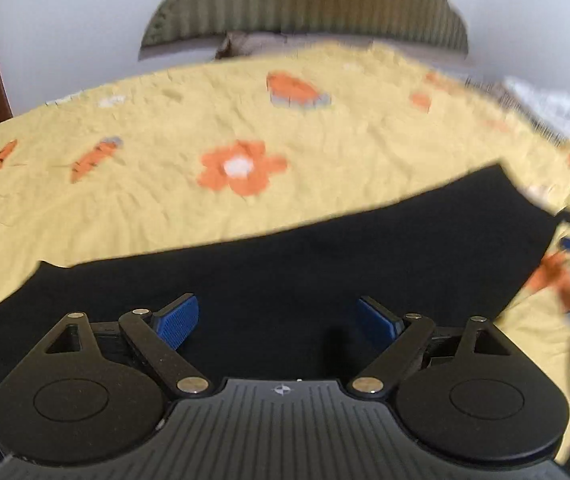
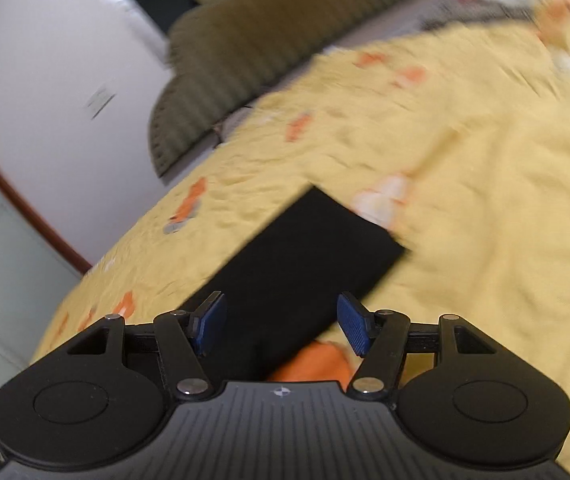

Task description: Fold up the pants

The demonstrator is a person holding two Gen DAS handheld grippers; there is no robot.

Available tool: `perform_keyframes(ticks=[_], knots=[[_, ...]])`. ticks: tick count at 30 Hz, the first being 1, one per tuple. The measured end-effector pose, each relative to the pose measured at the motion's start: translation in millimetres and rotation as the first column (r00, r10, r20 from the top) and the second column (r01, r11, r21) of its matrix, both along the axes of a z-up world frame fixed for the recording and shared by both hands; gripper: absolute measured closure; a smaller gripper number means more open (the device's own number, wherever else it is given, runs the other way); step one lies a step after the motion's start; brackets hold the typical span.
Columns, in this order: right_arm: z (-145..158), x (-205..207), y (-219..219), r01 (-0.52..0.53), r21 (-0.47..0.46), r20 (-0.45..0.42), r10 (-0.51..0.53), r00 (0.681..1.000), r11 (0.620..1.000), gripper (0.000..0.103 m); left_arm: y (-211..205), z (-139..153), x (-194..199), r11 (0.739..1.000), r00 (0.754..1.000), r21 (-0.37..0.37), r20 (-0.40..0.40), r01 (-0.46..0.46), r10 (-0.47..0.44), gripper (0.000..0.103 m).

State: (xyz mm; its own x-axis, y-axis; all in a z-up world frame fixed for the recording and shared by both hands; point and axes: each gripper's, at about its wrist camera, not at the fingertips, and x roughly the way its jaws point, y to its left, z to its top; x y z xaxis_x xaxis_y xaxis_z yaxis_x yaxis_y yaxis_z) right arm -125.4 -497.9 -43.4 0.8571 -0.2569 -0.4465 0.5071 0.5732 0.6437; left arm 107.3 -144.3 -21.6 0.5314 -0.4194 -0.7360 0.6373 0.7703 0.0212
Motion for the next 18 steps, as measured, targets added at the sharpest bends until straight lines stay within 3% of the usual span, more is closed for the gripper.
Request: perform_keyframes(ticks=[3,6,11,14,16,18], knots=[[-14,6,-11,0.003,0.060,0.020,-0.004,1.000,0.998,0.043,-19,-18,1,0.996,1.000,0.083,0.026,-0.012,0.010,0.017],[-23,10,-21,0.041,0.110,0.115,-0.054,0.992,0.993,0.043,-25,-15,-6,0.996,0.998,0.087,0.063,0.001,-0.007,0.016],[-25,19,-41,0.123,0.141,0.163,-0.146,0.976,0.982,0.047,-36,-4,-18,0.995,0.993,0.083,0.097,0.055,-0.063,0.015],[-31,30,-46,0.140,0.155,0.133,-0.161,0.978,0.978,0.084,-40,0,-17,0.997,0.994,0.048,0.079,0.067,-0.071,0.015],[-37,23,-47,0.135,0.180,0.141,-0.161,0.977,0.974,0.092,-43,2,-11,0.998,0.997,0.000,0.018,0.069,-0.069,0.015],[-34,16,-40,0.123,0.125,0.119,-0.138,0.983,0.985,0.094,-46,4,-2,0.996,0.995,-0.063,-0.072,0.067,-0.072,0.015]])
